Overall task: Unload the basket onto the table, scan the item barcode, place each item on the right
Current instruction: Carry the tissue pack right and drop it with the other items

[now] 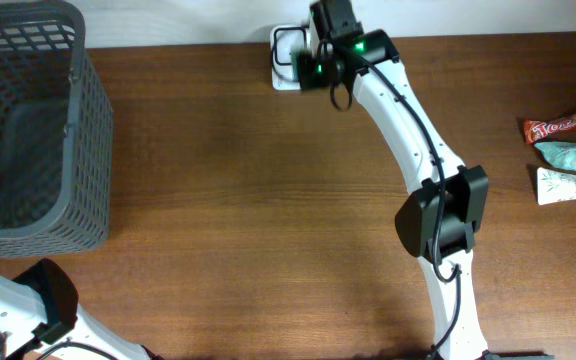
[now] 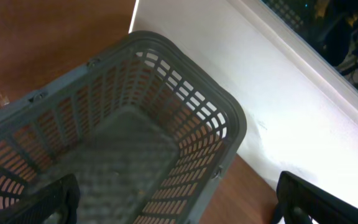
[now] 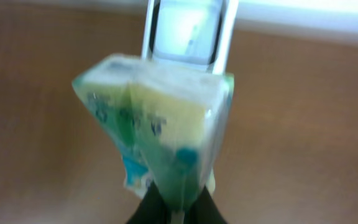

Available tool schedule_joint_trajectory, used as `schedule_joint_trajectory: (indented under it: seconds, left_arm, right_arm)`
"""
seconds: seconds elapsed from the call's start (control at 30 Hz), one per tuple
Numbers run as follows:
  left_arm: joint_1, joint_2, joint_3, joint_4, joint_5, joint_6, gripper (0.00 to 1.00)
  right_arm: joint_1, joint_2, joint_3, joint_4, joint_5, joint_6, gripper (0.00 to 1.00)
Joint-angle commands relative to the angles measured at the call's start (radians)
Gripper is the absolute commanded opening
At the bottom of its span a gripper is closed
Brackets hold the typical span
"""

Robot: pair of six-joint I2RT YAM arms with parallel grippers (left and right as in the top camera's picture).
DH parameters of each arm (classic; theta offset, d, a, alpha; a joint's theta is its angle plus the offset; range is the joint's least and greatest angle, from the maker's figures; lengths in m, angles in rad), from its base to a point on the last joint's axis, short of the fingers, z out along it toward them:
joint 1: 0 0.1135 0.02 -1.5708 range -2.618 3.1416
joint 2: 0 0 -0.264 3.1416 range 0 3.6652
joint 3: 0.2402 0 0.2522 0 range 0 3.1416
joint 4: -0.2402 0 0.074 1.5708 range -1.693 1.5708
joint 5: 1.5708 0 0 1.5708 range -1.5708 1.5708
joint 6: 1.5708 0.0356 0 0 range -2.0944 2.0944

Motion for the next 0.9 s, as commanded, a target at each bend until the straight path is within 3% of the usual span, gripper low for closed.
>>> schedule_joint_trajectory:
  seconds: [0.0,0.17,0.4,0.57,0.63,0.7,0.87]
  left_arm:
    - [0.003,-0.007,0.003,0.0,0.003,0.01,0.99]
    - [0.003,-0.007,0.003,0.0,0.003,0.01,0.99]
    - [0.003,-0.007,0.003,0.0,0.003,0.01,0.99]
    - [0.003,-0.007,0.003,0.0,0.003,0.01,0.99]
    - [0.003,-0.007,0.003,0.0,0.003,0.01,0.99]
    - [0.003,-0.007,0.003,0.0,0.003,0.01,0.99]
    - [0.003,-0.007,0.003,0.0,0.003,0.01,0.99]
  right_arm:
    - [0.017,-0.003,-0.017,0.171,0.198,-0.22,0.04]
    - [0.018,0.055,-0.068,0.433,0.344,-0.447,0.04]
    - [0.03,0.137,-0.067,0.492,0.366,-0.464,0.04]
    - [-0.029,0.072,-0.032,0.483,0.941,-0.465,0.04]
    - [-0.091,0.057,-0.032,0.413,1.069,-0.464,0.04]
    - [-0.169,0.032,-0.032,0.252,1.06,-0.414,0.04]
    - [-0.404,-0.106,-0.032,-0.124,0.811,-0.09,0.04]
